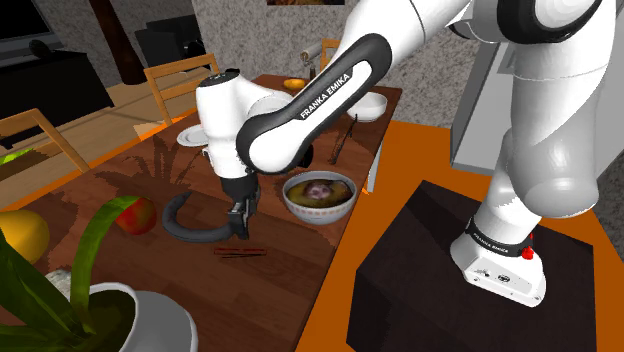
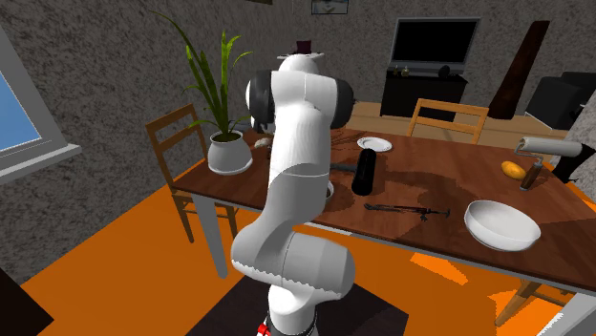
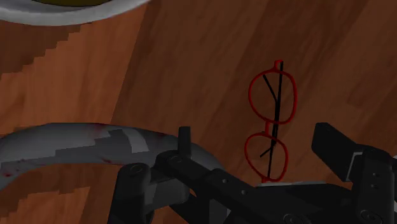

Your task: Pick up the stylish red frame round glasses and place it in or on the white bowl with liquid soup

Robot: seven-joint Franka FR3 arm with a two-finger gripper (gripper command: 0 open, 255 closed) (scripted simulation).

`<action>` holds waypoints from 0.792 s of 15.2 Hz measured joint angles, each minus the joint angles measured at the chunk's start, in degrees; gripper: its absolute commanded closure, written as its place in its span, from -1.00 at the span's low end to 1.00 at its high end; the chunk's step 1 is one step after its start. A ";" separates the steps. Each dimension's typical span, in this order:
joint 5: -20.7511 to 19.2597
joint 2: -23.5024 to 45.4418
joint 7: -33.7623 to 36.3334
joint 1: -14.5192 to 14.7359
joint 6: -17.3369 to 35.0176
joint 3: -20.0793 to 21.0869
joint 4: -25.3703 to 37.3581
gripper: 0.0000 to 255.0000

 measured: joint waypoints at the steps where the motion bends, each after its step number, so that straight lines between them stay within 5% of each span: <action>1: -1.07 1.88 0.47 0.98 0.39 0.08 1.44 -1.00; 12: -4.73 9.19 2.14 3.83 4.59 -0.87 4.27 -1.00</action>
